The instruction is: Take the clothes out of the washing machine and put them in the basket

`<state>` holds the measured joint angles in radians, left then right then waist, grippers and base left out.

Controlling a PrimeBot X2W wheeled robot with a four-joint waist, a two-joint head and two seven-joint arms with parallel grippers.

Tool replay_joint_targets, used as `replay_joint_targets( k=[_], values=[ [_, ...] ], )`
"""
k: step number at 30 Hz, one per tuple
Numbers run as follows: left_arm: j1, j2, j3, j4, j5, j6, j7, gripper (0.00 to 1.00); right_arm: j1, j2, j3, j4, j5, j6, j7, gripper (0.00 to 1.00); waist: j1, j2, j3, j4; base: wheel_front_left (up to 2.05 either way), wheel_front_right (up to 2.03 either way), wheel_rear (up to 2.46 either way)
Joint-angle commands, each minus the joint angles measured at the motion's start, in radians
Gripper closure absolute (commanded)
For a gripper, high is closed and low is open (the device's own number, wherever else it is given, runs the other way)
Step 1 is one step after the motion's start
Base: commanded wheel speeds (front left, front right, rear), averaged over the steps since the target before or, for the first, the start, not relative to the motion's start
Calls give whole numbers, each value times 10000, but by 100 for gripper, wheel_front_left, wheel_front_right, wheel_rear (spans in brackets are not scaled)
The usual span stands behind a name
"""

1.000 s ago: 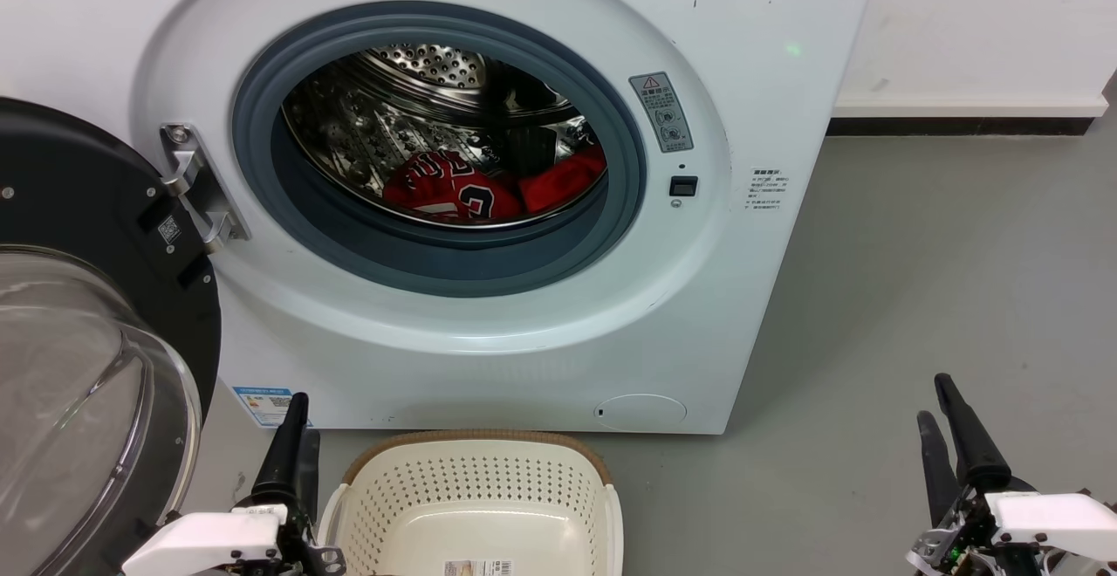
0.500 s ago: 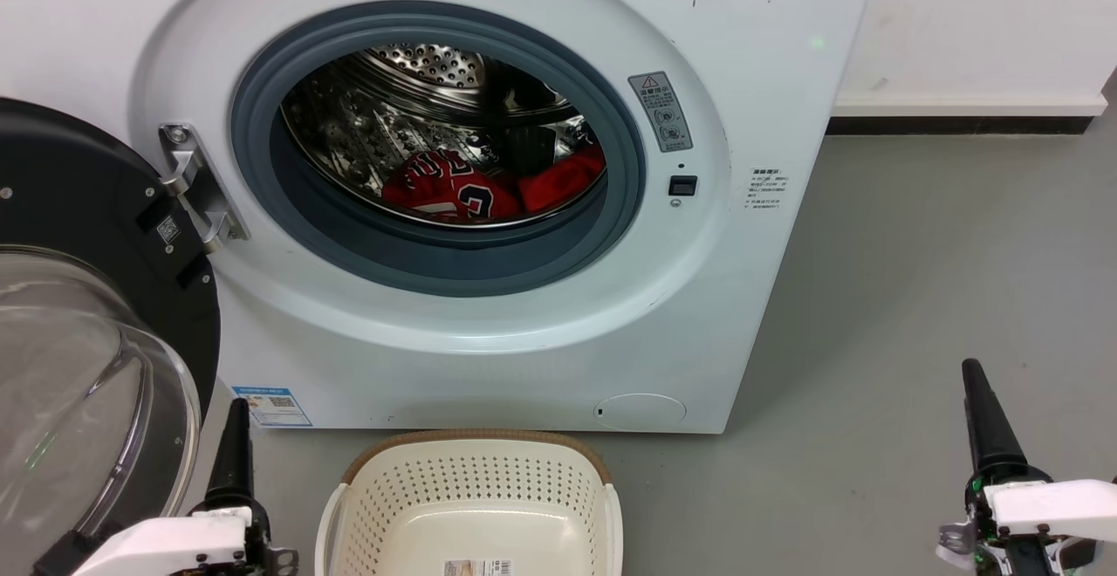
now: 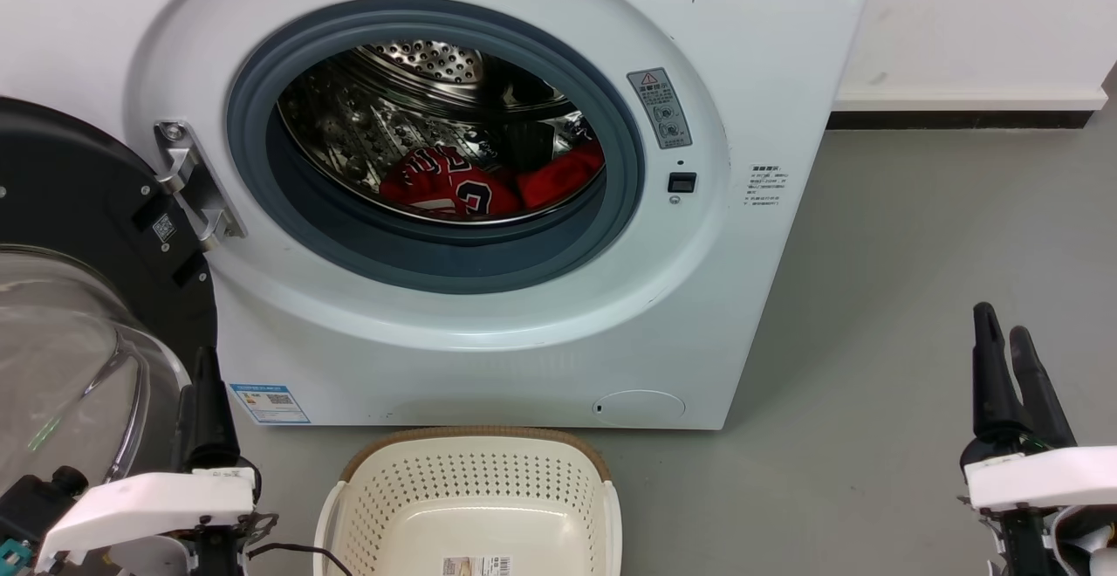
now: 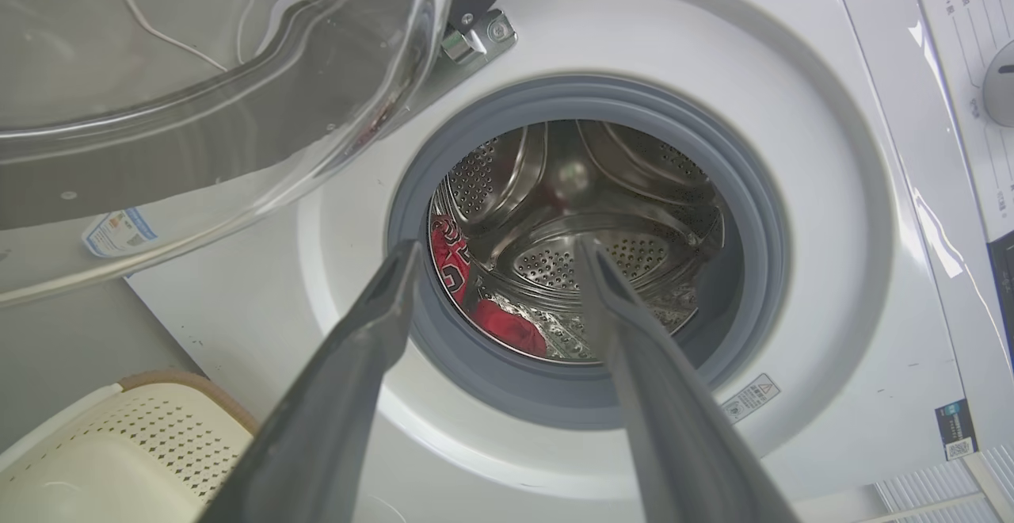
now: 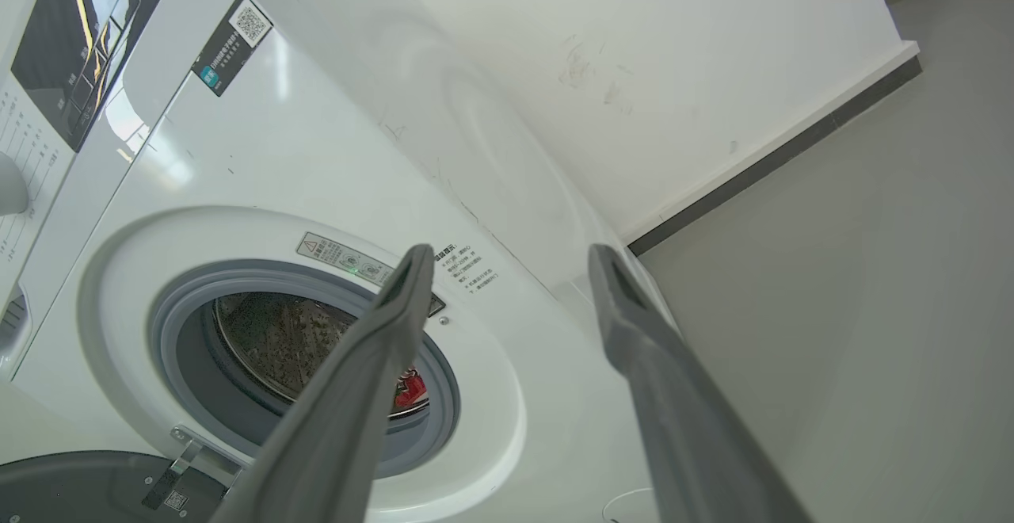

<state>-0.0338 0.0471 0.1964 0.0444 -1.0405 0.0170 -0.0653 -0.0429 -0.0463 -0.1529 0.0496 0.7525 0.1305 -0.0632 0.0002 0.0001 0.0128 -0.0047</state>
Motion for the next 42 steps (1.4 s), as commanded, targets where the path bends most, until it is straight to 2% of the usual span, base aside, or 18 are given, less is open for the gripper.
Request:
replay_joint_targets(
  k=[1, 9, 14, 21, 28, 37, 42],
  values=[
    [-3, 24, -59, -278, 267, 36, -83, 0, -64, -51, 70, -291, -407, 3, -102, 0, -1, -1, 4, -1, 0, 0, 0],
    [327, 26, -633, -771, 1584, -225, -338, 0, 137, -53, 528, -894, -2247, 2, -365, 0, -1, -1, 18, -8, 0, 0, 0],
    [479, 28, -868, -902, 2570, -416, -490, 0, 299, -53, 730, -923, -3014, 2, -514, 0, -1, -1, 8, -23, 0, 0, 0],
    [595, 29, -1335, -1138, 4380, -223, -693, 0, 400, -55, 880, -1125, -4000, 2, -721, 0, -1, -1, 7, -58, 0, 0, 0],
    [713, 31, -1744, -1244, 5569, 85, -883, 0, 551, -55, 1112, -1041, -5013, 2, -902, 0, -1, -1, 19, -73, 0, 0, 0],
    [870, 80, -2123, -879, 6571, -126, -1103, 0, 738, -55, 1350, -787, -6127, 2, -1129, 0, -2, -1, 25, -61, 0, 0, 0],
    [936, 82, -2181, -977, 7076, -99, -1227, 0, 792, -56, 1386, -712, -6591, 1, -1245, 0, -2, -1, 32, -71, 0, 0, 0]
  ],
)
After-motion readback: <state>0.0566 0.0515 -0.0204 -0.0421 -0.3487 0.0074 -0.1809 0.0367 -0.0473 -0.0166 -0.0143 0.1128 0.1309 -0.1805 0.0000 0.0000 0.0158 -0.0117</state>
